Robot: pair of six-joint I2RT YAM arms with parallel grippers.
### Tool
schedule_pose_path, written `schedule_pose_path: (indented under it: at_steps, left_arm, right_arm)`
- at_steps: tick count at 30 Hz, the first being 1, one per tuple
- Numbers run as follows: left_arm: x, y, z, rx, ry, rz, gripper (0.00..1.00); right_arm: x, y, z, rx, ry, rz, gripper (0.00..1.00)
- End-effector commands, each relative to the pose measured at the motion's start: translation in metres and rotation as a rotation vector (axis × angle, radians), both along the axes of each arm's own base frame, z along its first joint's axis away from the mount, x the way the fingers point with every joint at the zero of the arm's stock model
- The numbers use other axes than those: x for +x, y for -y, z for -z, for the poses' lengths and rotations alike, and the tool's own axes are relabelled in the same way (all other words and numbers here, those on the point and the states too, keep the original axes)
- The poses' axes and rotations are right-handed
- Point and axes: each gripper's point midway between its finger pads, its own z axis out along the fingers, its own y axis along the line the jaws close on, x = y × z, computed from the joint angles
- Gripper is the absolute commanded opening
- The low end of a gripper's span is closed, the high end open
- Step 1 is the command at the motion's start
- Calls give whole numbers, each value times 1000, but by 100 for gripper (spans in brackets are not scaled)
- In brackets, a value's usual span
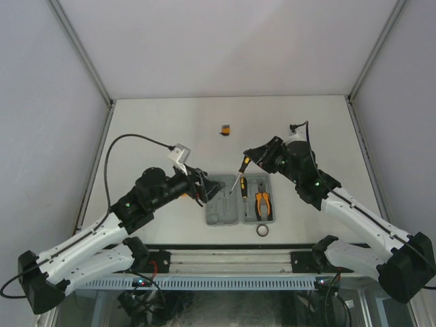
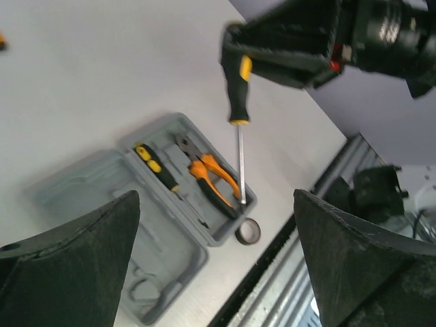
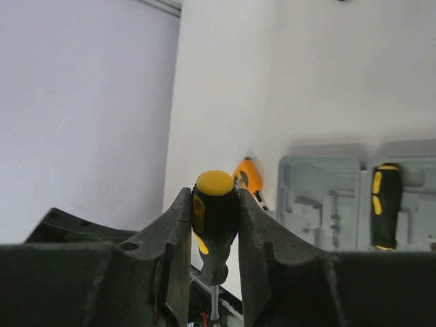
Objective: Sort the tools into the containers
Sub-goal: Adjust the screwdriver.
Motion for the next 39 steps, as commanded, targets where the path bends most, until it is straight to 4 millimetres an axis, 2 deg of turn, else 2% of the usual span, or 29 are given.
schedule_pose_path:
  at_steps: [1, 7, 12, 15, 17, 24, 30, 37, 39]
  left_arm:
    - [-20, 35, -23, -47, 63, 165, 94]
    - [-30, 56, -22, -43, 60, 254, 77]
    - [-30, 66, -22, -45, 44, 279, 58]
    - [-27, 70, -20, -45, 22, 277, 52]
    - [-26, 72, -20, -44, 12, 277, 42]
    - [-21, 73, -20, -36, -21, 251, 21]
    - [-19, 71, -22, -18, -18, 236, 3]
    - [-19, 65, -23, -13, -15, 219, 0]
    - [-17, 59, -24, -1, -5, 195, 0]
  right_arm:
    - [-3, -15, -49, 115, 135, -44, 1]
    - [-12, -23, -64, 145, 176, -95, 1]
    - [-19, -29, -75, 181, 199, -133, 0]
    - [-21, -29, -77, 189, 200, -136, 0]
    - [-22, -29, -77, 186, 203, -137, 0]
    - [-23, -26, -74, 152, 215, -137, 4]
    - [-26, -22, -72, 125, 257, -141, 11]
    - [-30, -12, -72, 89, 301, -126, 23]
    - [-31, -7, -75, 58, 335, -124, 29]
